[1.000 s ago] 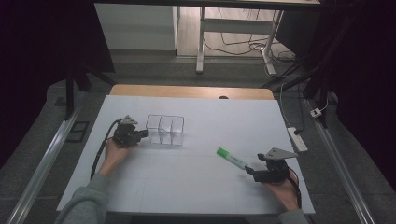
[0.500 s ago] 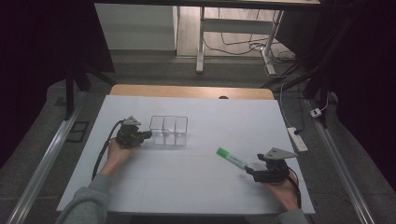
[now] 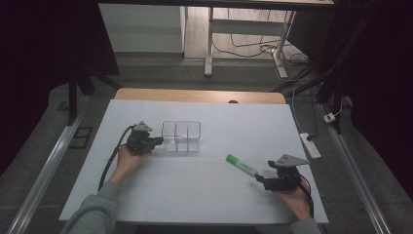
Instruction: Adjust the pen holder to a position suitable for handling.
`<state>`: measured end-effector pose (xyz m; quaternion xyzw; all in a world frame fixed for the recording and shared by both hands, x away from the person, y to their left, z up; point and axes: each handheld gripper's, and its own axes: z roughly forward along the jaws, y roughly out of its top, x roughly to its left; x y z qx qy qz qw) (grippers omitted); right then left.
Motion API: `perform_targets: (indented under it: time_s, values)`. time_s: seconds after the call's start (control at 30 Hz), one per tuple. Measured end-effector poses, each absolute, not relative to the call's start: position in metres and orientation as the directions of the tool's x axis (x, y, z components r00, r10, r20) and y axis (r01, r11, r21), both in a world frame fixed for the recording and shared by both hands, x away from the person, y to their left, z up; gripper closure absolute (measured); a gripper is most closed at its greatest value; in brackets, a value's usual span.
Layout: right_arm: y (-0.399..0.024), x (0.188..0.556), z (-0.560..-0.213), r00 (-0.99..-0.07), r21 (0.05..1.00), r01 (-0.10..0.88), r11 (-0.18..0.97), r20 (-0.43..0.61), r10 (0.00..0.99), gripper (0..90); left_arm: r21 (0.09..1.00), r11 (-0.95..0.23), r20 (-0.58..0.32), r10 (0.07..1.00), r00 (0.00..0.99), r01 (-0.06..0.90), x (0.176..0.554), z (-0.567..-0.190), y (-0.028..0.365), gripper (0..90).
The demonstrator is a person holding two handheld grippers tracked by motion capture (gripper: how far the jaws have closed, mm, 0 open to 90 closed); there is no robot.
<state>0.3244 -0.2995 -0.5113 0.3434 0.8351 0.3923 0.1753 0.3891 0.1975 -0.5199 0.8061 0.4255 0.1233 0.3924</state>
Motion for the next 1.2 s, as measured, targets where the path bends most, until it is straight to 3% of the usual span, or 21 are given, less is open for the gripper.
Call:
perform_targets:
  time_s: [1.2]
  values:
    - [-0.3, 0.324, -0.512, -0.709, 0.773, 0.44, 0.458, -0.014, 0.705, 22.1, 0.747, -0.35, -0.135, 0.752, 0.645, 0.565, 0.409, -0.519, 0.141, 89.0]
